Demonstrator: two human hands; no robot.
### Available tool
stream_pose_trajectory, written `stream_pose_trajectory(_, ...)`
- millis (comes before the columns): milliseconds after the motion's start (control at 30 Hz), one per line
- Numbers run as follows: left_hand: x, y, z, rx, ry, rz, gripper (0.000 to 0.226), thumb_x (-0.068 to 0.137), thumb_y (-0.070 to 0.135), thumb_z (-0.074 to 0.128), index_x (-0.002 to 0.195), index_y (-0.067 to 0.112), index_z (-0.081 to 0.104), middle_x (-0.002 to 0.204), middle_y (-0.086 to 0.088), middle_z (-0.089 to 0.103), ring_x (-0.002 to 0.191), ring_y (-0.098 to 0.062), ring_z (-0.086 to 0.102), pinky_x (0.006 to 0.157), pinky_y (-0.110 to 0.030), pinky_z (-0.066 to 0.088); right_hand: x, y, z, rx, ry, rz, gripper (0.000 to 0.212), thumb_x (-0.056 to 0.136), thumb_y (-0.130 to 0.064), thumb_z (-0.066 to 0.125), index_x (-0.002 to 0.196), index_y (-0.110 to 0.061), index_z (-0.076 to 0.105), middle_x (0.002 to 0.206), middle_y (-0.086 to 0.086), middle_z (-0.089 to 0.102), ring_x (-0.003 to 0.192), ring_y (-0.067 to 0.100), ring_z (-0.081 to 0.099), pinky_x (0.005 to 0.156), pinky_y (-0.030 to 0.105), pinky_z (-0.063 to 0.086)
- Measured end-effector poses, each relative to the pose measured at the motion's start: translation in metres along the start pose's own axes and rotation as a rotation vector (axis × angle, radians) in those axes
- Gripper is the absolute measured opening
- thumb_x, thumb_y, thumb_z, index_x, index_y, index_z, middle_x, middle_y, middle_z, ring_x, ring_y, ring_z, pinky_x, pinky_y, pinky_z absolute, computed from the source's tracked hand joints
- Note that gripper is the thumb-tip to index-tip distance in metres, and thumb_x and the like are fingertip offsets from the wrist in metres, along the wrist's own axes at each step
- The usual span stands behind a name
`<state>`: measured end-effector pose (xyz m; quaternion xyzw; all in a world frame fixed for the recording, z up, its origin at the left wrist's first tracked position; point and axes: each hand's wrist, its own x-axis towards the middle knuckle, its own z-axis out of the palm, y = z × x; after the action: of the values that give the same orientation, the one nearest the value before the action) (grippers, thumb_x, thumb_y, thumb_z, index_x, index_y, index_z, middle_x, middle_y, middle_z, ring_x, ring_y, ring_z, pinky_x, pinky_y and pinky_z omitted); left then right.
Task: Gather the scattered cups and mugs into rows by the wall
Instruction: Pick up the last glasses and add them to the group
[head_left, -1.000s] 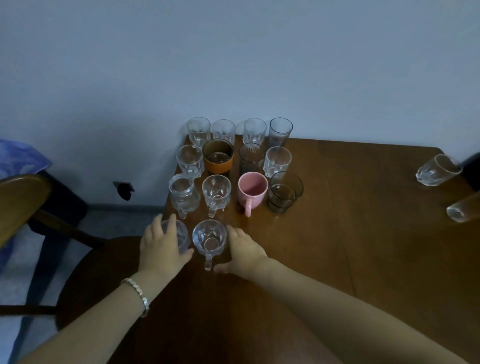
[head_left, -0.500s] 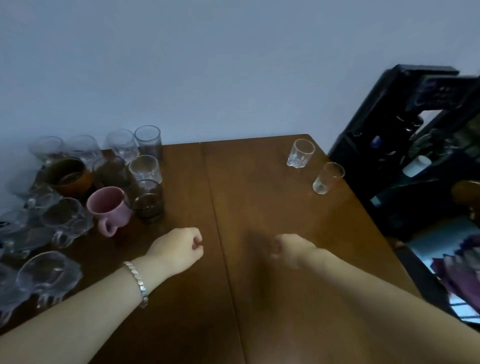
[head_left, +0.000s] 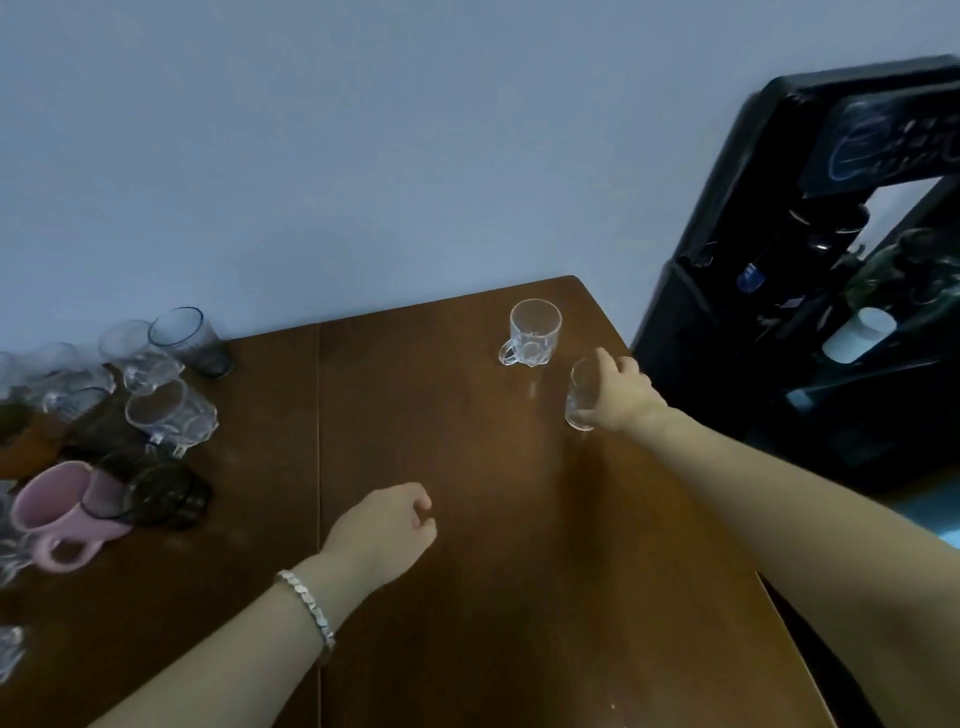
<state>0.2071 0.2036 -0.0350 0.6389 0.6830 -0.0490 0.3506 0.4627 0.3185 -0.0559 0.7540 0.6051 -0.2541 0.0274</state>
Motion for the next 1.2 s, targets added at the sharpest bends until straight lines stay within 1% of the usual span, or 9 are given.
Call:
stream_pose_trajectory(67,0.012,0.011,-0.004,0.011,-0.006,-0.021,0.03,0.094,0.029,0.05,0.123,0.021,0.054,0.102,0.005,0.063,0.091,-0.011,0.062,0.081,-0.026,0.052,0.015,0.004,0.004,-0.007,-0.022,-0.047,0.097,0.082,-0.036,0.07,0.151,-0.022,0.003,0.154,0.013,0.02,0.134,0.036,0.037,0.105,0.046,0.041)
stream_pose_trajectory(200,0.052,0.035,-0.014,0.067,-0.031,-0.041,0.03,0.093,0.029,0.05,0.121,0.019,0.056,0.106,0.002,0.063,0.098,-0.019,0.063,0.089,-0.037,0.053,0.029,0.017,0.007,0.031,0.029,-0.139,0.082,0.082,-0.031,0.07,0.147,-0.024,0.021,0.149,0.007,0.03,0.115,0.031,0.056,0.085,0.034,0.054)
stream_pose_trajectory(300,0.098,0.061,-0.02,0.149,0.002,-0.004,0.038,0.092,0.03,0.05,0.129,0.019,0.051,0.119,-0.003,0.06,0.109,-0.023,0.059,0.093,-0.04,0.05,0.032,0.03,-0.003,0.062,0.036,-0.161,0.081,0.074,-0.038,0.076,0.142,-0.028,0.032,0.138,0.001,0.043,0.106,0.024,0.06,0.072,0.026,0.051)
stream_pose_trajectory(467,0.18,0.115,-0.029,0.112,0.208,0.096,0.087,0.082,0.032,0.067,0.149,0.02,0.013,0.154,-0.009,0.02,0.138,-0.031,0.031,0.106,-0.044,0.038,0.031,0.053,-0.02,0.186,0.109,-0.159,0.077,0.069,-0.042,0.079,0.135,-0.033,0.04,0.13,-0.005,0.048,0.102,0.018,0.061,0.075,0.026,0.052)
stream_pose_trajectory(600,0.24,0.142,-0.032,0.064,0.18,0.091,0.122,0.068,0.038,0.081,0.15,0.025,-0.009,0.161,-0.001,-0.005,0.148,-0.027,0.007,0.117,-0.049,0.024,0.031,0.067,-0.026,0.241,0.137,-0.153,0.078,0.066,-0.042,0.081,0.133,-0.037,0.042,0.13,-0.009,0.047,0.105,0.013,0.058,0.083,0.028,0.054)
stream_pose_trajectory(700,0.263,0.143,-0.024,0.003,0.125,0.111,0.118,0.069,0.036,0.081,0.151,0.024,-0.002,0.16,0.0,0.006,0.146,-0.026,0.017,0.115,-0.049,0.028,0.032,0.075,-0.025,0.286,0.129,-0.138,0.078,0.065,-0.039,0.083,0.132,-0.036,0.043,0.127,-0.01,0.047,0.106,0.012,0.056,0.086,0.032,0.054)
stream_pose_trajectory(867,0.24,0.128,-0.019,0.043,0.297,0.148,0.093,0.067,0.04,0.081,0.142,0.02,0.03,0.138,-0.001,0.041,0.121,-0.023,0.052,0.092,-0.039,0.051,0.021,0.069,-0.015,0.293,0.12,-0.126,0.08,0.064,-0.036,0.084,0.132,-0.036,0.043,0.128,-0.01,0.046,0.112,0.013,0.053,0.092,0.031,0.051)
stream_pose_trajectory(1067,0.133,0.053,-0.006,-0.071,0.33,0.133,0.085,0.065,0.046,0.079,0.135,0.025,0.035,0.128,0.008,0.045,0.113,-0.012,0.055,0.085,-0.027,0.049,-0.026,0.036,0.005,0.257,0.052,-0.198,0.08,0.066,-0.035,0.083,0.134,-0.037,0.041,0.129,-0.013,0.042,0.115,0.011,0.051,0.092,0.023,0.047)
stream_pose_trajectory(1200,0.051,-0.017,-0.009,-0.07,0.335,0.018,0.092,0.064,0.052,0.078,0.139,0.024,0.032,0.129,0.009,0.043,0.117,-0.009,0.052,0.091,-0.026,0.049,-0.069,-0.009,0.022,0.229,-0.004,-0.281,0.079,0.066,-0.035,0.083,0.133,-0.039,0.04,0.119,-0.018,0.039,0.112,0.009,0.052,0.088,0.019,0.049)
